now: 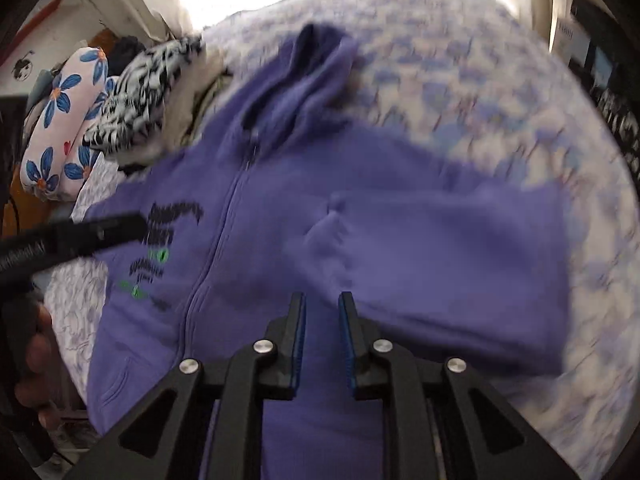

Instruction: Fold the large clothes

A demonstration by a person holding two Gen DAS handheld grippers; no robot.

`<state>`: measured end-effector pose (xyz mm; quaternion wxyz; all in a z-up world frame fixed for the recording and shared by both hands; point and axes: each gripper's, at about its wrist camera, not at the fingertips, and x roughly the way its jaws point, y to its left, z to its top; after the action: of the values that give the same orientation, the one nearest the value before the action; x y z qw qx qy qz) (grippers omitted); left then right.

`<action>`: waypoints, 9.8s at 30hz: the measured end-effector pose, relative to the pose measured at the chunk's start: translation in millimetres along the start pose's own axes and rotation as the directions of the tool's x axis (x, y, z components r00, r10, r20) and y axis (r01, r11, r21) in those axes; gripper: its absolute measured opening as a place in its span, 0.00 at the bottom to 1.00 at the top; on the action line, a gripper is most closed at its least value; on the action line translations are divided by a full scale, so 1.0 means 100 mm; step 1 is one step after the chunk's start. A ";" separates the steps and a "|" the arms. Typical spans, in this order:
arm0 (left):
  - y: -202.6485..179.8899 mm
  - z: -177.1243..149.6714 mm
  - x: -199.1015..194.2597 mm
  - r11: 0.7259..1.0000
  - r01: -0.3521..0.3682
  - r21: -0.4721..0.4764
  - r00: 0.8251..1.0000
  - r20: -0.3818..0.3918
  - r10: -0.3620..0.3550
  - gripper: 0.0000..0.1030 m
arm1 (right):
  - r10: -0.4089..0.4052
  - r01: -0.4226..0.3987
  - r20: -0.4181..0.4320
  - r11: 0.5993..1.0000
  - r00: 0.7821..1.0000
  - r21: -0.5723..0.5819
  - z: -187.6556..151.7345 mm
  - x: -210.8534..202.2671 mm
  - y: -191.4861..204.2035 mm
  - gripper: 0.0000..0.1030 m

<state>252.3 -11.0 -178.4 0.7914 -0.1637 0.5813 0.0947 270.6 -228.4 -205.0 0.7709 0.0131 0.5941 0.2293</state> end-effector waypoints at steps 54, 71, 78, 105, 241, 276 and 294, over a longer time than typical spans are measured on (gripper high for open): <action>0.93 0.21 0.78 0.998 -0.067 -0.003 0.994 -0.088 0.066 0.39 | 0.034 -0.028 -0.032 0.985 0.999 0.172 -0.63 -0.11 -0.25 0.35; 1.06 0.70 1.18 0.999 0.010 -0.039 0.993 -0.117 -0.015 0.43 | -0.104 0.078 0.067 0.948 0.992 0.308 0.57 0.08 -1.22 0.36; 0.87 0.85 1.01 0.998 -0.012 0.067 0.999 -0.044 0.015 0.04 | -0.081 0.064 0.046 0.954 0.996 0.292 0.81 0.40 -1.25 0.14; 1.14 0.43 1.15 0.996 0.026 -0.083 0.990 -0.136 -0.037 0.42 | -0.073 0.076 -0.028 0.981 0.997 0.177 -0.35 0.15 -0.93 0.33; 5.29 0.11 -0.43 0.900 0.132 -0.415 0.977 -0.101 -0.189 0.44 | -0.016 0.009 -0.121 0.998 0.993 -0.063 0.18 0.66 3.85 0.17; 3.32 0.68 -0.55 0.913 0.384 0.136 0.918 0.047 -0.393 0.07 | -0.053 0.084 -0.131 0.966 0.990 0.245 0.00 0.86 2.65 0.17; 2.48 -0.15 0.06 0.915 0.355 0.190 0.920 -0.246 -0.306 0.50 | 0.007 0.003 -0.058 0.984 0.998 0.180 -0.02 0.60 2.17 0.31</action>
<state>156.9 213.6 -225.1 0.7432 -0.1761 0.6329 -0.1270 207.1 -13.1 -196.3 0.7485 0.0765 0.6348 0.1759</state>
